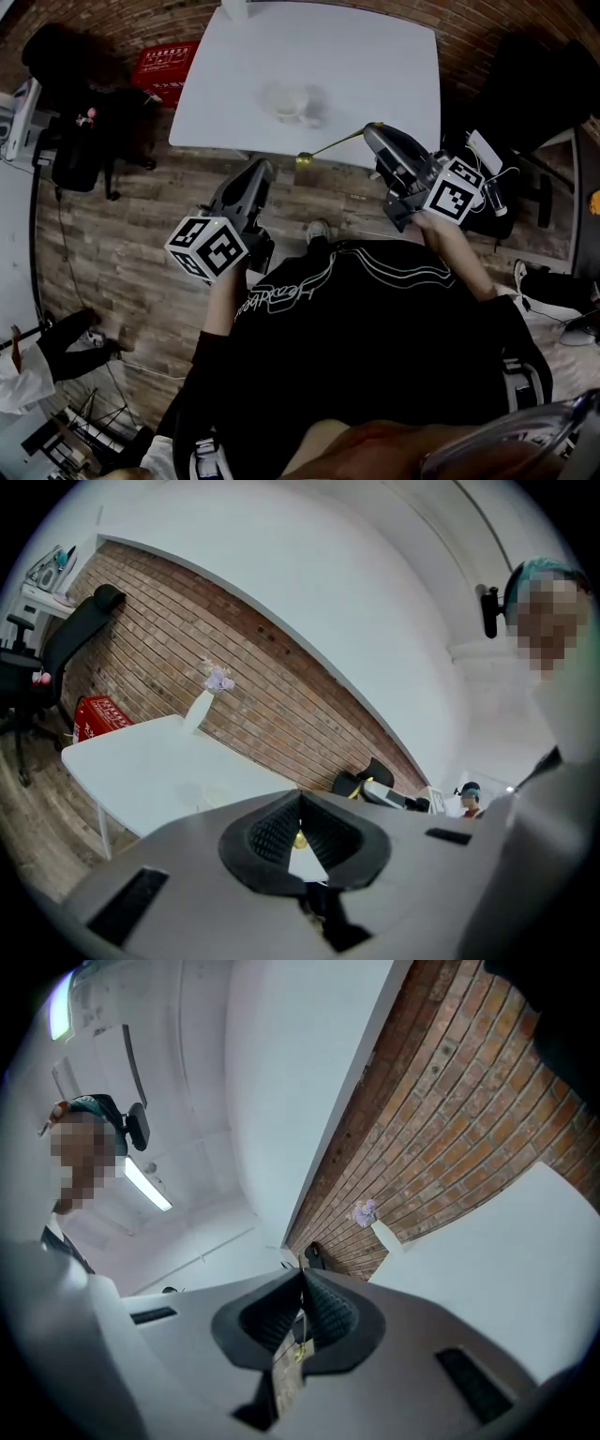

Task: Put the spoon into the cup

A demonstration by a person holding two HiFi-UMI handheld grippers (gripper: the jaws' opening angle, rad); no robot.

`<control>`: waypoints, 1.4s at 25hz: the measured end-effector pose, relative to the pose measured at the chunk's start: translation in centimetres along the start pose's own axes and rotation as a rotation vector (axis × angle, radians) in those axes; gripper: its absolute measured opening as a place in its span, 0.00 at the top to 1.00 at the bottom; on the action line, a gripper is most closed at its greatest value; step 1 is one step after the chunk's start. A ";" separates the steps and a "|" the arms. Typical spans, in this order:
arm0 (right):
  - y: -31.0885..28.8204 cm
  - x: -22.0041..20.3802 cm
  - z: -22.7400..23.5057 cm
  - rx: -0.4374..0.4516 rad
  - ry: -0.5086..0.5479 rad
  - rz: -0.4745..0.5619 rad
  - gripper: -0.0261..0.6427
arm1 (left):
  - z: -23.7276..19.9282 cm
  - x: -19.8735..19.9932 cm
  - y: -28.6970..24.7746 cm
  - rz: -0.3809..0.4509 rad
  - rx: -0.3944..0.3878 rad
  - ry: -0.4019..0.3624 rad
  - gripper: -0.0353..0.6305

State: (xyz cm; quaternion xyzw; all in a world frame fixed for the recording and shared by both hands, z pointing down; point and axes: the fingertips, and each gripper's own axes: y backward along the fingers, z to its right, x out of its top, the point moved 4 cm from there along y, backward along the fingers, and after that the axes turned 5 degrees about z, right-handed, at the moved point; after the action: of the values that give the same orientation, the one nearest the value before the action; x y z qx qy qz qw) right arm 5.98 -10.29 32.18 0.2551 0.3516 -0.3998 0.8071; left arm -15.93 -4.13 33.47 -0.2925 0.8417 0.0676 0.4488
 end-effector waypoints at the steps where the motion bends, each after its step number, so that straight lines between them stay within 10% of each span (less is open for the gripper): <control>1: -1.0 0.2 0.6 -0.007 0.002 0.002 0.96 | -1.1 0.6 -0.4 -0.003 0.001 0.005 0.94; 35: -11.1 -1.7 14.0 -0.110 0.049 -0.132 0.96 | -10.4 0.7 -8.5 -0.089 0.114 0.105 0.94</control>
State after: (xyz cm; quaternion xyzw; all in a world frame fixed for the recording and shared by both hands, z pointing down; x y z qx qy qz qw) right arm 1.19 -25.31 40.77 0.1961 0.4088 -0.4260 0.7829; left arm -18.98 -15.27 40.34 -0.3066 0.8527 -0.0159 0.4227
